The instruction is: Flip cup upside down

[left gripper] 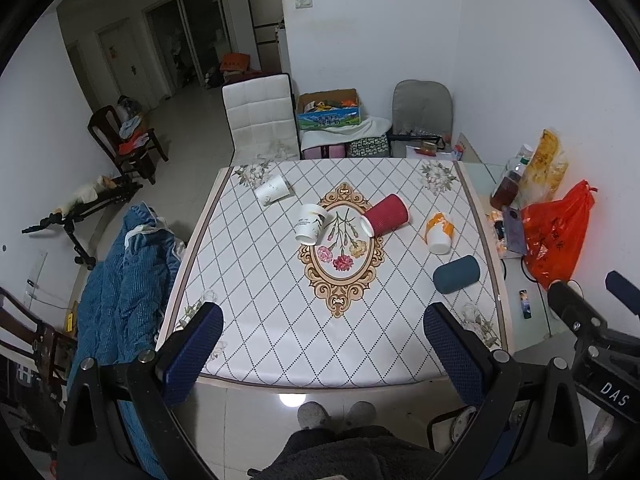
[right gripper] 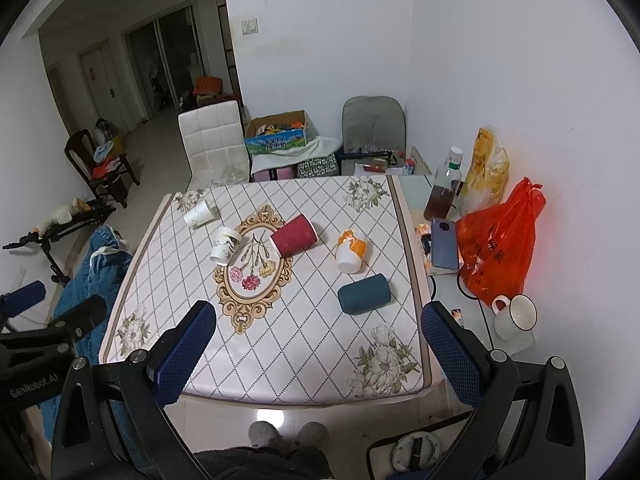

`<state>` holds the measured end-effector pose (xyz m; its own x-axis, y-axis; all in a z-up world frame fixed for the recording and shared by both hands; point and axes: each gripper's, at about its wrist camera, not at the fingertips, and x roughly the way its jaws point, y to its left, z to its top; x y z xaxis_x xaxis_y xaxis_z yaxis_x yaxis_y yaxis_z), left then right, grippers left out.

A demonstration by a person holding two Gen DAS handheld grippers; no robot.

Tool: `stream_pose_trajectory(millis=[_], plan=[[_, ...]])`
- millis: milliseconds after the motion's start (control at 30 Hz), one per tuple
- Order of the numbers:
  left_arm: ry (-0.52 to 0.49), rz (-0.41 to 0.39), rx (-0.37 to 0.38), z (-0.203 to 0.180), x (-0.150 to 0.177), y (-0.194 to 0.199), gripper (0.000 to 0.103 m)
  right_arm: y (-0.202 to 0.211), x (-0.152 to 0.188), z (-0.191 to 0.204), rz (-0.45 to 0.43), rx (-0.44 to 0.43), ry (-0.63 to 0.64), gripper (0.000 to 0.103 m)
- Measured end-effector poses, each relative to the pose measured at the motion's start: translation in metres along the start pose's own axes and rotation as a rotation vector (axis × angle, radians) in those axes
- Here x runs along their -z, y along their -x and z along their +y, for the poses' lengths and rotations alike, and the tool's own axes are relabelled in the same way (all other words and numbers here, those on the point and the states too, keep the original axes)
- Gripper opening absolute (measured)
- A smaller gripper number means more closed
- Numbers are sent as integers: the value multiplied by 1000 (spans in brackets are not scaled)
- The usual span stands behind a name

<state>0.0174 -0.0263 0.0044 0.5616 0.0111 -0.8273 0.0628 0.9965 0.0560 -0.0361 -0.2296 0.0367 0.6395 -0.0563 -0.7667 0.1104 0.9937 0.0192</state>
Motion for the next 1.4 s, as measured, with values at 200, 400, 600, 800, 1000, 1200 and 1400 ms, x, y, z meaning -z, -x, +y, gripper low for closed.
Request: stream_pose_trajectory(millis=[200, 400, 600, 800, 1000, 1200, 1400], plan=[[10, 37, -52, -6, -6, -37, 103, -53, 7, -11, 91, -3, 4, 103], [-2, 110, -77, -11, -18, -85, 103, -126, 20, -25, 208, 1, -12, 103], [-75, 178, -98, -23, -38, -148, 103, -199, 42, -32, 318, 9, -25, 103], [-192, 226, -111, -38, -73, -223, 103, -275, 61, -33, 446, 36, -48, 103], [-353, 283, -125, -63, -111, -314, 102, -351, 81, -30, 599, 58, -99, 103], [-585, 307, -113, -108, -132, -398, 101, -405, 91, -32, 685, 98, -144, 103], [-808, 342, -72, -151, -133, -454, 101, -437, 95, -37, 733, 142, -187, 103]])
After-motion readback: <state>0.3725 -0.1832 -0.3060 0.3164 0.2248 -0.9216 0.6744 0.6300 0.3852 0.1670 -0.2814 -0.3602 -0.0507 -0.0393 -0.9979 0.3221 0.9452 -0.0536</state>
